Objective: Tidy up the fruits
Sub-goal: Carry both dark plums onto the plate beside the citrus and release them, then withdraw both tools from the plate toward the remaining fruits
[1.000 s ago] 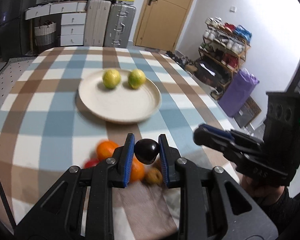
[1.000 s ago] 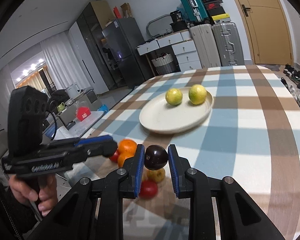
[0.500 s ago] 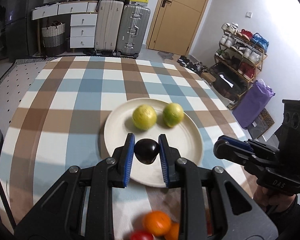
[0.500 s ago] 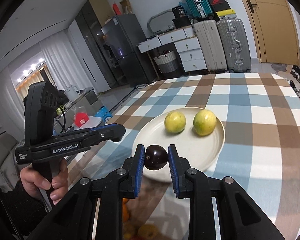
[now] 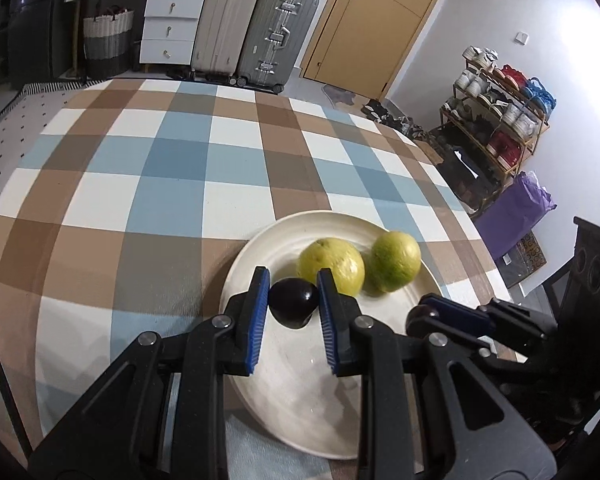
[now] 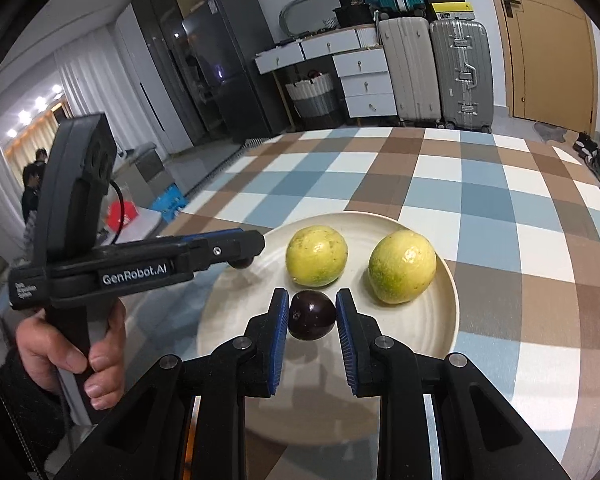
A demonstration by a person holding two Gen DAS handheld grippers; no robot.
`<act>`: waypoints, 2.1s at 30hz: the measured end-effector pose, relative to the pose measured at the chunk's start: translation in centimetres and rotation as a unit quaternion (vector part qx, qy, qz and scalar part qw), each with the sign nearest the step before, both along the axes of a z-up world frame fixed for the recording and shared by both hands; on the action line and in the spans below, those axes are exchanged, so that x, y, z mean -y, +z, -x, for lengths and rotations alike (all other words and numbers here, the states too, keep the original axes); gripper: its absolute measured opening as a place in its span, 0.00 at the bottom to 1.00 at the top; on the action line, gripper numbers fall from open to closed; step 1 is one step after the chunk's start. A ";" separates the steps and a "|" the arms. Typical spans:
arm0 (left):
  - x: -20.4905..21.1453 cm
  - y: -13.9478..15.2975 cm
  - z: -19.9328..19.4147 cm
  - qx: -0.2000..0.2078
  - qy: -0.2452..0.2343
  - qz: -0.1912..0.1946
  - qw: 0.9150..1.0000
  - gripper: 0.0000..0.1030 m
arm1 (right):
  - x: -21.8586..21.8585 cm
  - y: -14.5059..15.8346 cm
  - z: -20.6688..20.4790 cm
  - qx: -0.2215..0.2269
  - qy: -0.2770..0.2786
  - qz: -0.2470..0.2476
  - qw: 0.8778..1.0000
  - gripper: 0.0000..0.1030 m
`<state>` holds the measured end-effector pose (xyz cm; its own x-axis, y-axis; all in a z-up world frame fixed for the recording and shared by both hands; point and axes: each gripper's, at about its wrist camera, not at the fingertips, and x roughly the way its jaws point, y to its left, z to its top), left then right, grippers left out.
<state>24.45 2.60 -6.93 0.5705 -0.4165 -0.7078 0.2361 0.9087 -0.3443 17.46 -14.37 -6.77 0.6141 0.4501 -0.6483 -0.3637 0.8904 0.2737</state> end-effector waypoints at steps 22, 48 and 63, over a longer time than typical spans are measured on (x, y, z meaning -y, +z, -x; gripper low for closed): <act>-0.8 3.2 2.0 0.028 0.001 0.015 0.999 0.42 | 2.6 1.9 3.4 0.044 -0.058 -0.037 0.997 0.49; -0.9 7.1 17.1 0.071 0.038 -0.068 0.994 0.43 | 3.8 6.3 14.2 0.126 -0.074 -0.051 0.988 0.73; -0.8 6.5 23.0 0.080 0.045 -0.082 0.992 0.59 | 3.6 5.8 18.1 0.138 -0.074 -0.060 0.986 0.86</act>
<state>1.40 3.43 -0.43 0.7107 -0.2458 -0.6592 0.1918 0.9692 -0.1545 -0.65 -17.98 -1.02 0.8241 0.4063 -0.3947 -0.3082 0.9063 0.2894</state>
